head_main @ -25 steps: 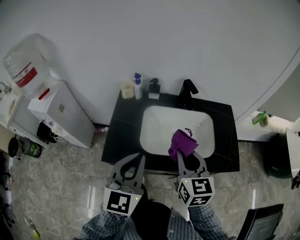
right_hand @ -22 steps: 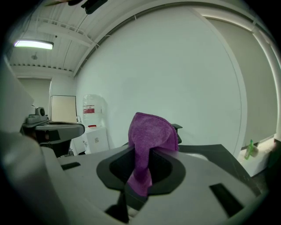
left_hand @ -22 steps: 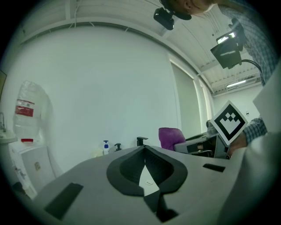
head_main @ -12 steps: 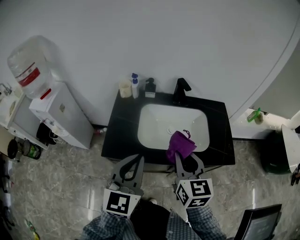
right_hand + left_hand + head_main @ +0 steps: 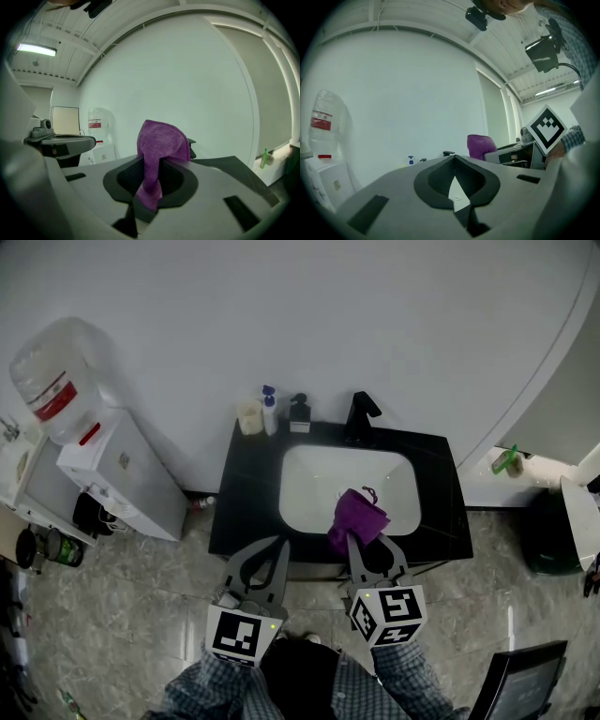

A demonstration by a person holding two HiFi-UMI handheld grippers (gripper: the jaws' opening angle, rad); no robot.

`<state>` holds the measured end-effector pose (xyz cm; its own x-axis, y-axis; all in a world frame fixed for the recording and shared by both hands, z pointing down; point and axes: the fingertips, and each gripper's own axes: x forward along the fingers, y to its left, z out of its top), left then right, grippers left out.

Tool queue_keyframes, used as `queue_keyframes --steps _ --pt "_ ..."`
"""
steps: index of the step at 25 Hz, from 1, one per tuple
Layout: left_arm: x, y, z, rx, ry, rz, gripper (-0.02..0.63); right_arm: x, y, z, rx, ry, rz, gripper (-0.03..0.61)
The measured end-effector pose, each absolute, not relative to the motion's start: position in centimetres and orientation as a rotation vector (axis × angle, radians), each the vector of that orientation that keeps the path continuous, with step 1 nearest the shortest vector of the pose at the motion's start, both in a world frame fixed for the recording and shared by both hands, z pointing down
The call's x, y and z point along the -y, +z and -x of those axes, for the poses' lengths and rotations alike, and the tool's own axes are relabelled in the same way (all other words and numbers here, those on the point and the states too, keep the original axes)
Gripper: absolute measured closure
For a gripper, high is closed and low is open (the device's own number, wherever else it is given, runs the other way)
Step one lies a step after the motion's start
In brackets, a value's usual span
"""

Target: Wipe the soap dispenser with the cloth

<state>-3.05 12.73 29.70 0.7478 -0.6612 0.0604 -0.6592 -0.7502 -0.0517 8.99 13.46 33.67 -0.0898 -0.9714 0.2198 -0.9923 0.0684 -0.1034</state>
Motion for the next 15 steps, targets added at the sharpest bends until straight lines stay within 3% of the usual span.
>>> queue_keyframes --steps 15 --pt "-12.7 30.3 3.4 -1.071 -0.117 2.947 0.612 -13.4 34.1 -8.6 2.199 0.342 -2.055 0.504"
